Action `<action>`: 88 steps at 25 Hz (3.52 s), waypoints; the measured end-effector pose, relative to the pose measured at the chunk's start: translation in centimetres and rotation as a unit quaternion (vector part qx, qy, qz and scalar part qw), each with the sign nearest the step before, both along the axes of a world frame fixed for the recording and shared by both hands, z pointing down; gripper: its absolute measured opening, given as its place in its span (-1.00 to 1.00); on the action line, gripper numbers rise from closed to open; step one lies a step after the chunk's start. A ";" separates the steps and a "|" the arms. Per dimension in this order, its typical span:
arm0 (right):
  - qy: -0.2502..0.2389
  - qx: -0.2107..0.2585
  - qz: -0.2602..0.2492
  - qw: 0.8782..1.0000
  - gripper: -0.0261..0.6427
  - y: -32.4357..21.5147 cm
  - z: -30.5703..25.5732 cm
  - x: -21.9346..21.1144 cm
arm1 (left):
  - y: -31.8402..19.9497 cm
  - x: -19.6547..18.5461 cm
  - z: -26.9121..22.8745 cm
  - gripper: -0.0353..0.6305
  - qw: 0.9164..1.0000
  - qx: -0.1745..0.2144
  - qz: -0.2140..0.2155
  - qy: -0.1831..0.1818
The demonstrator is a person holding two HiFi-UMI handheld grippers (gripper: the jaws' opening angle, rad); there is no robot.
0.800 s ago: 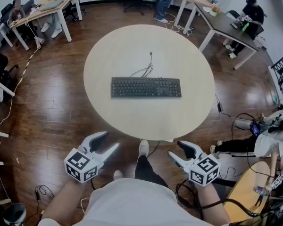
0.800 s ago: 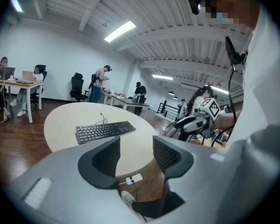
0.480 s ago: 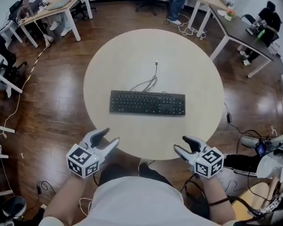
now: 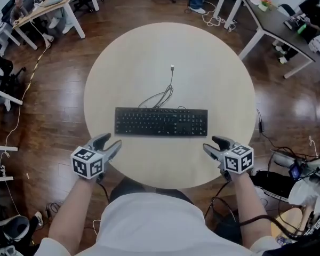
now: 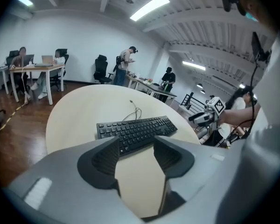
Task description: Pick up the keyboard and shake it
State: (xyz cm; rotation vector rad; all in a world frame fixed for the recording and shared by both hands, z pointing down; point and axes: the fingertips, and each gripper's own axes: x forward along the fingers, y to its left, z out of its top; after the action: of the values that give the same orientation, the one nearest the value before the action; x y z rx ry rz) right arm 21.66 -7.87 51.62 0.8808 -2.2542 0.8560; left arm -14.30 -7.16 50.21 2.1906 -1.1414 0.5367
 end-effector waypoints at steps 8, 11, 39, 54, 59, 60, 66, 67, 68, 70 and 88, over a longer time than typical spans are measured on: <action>-0.051 -0.090 0.073 0.992 -0.17 -6.2 5.5 4.0 | -4.8 -2.7 5.9 -0.18 0.996 -0.087 -0.022 0.011; -0.068 -0.107 0.085 0.988 -0.13 -7.6 6.2 4.4 | -5.7 -3.1 7.1 -0.15 0.993 -0.109 -0.028 0.026; -0.189 -0.219 0.173 0.941 -0.54 -6.2 6.8 3.8 | -6.7 -0.8 8.5 -0.51 0.957 -0.222 -0.035 0.186; -0.257 -0.171 0.117 0.944 -0.65 -4.7 2.6 3.5 | -6.1 -0.8 7.0 -0.55 0.951 -0.223 -0.006 0.214; -0.255 -0.108 0.083 0.957 -0.66 -4.4 1.5 2.9 | -6.2 -1.6 6.6 -0.54 0.957 -0.190 -0.008 0.219; -0.254 -0.098 0.077 0.959 -0.66 -4.4 1.2 2.7 | -6.3 -1.9 6.5 -0.53 0.959 -0.182 -0.008 0.217; -0.230 -0.047 0.049 0.971 -0.66 -3.7 -0.2 1.9 | -6.7 -2.2 6.0 -0.53 0.967 -0.144 -0.003 0.209; -0.225 -0.039 0.045 0.973 -0.66 -3.6 -0.6 1.9 | -6.7 -2.1 5.9 -0.53 0.967 -0.142 -0.002 0.210; -0.221 -0.030 0.042 0.974 -0.66 -3.5 -1.0 2.0 | -6.6 -2.0 5.9 -0.53 0.967 -0.141 -0.001 0.212; -0.217 -0.014 0.039 0.975 -0.66 -3.2 -2.2 2.1 | -6.6 -1.9 5.9 -0.53 0.966 -0.137 0.001 0.219; -0.141 0.109 -0.029 0.983 -0.69 -1.6 -10.1 1.0 | -9.6 -0.6 5.4 -0.47 0.972 -0.117 -0.012 0.202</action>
State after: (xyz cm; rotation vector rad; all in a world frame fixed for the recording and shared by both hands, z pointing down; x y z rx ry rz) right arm 22.67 -9.49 41.48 0.8271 -2.6480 0.7564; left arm -14.87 -16.80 55.60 1.9617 -0.8381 0.1858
